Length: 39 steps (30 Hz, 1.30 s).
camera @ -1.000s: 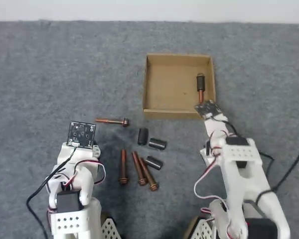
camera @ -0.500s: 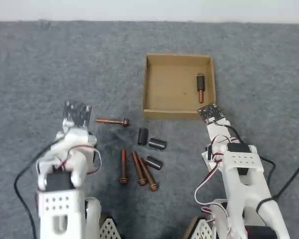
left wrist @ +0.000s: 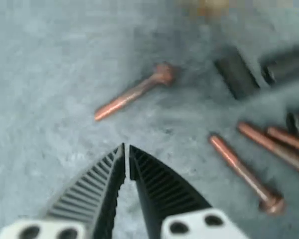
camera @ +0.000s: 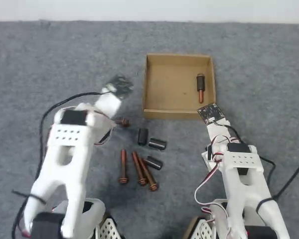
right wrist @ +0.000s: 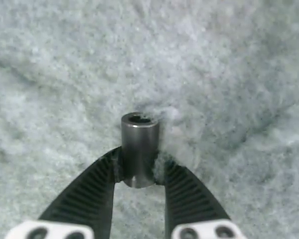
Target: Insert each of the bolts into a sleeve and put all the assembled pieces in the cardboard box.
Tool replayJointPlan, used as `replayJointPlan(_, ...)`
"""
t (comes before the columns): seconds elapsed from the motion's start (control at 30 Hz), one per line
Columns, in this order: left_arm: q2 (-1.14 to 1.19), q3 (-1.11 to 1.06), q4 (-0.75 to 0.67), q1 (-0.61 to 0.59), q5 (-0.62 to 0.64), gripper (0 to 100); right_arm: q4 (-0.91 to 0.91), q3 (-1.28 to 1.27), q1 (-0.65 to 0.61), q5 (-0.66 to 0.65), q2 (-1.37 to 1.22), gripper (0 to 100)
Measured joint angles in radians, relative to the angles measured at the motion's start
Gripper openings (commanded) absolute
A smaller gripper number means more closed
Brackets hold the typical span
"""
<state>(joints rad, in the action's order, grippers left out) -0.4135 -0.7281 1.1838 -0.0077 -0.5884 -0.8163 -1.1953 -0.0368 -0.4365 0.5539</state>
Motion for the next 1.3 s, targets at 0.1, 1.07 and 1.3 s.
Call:
replayJointPlan(0.1,0.071,0.052,0.008,0.038,-0.061,4,0.0,0.0,0.017,0.0,0.003,0.7)
replayJointPlan(1.07,0.921,0.706,0.057,0.035,-0.267,7,0.026,0.0,0.026,-0.008,0.003,0.7)
replayJointPlan(1.3,0.931,0.767,0.124,0.037,-0.138,1,0.035,0.0,0.026,-0.008,0.003,0.7)
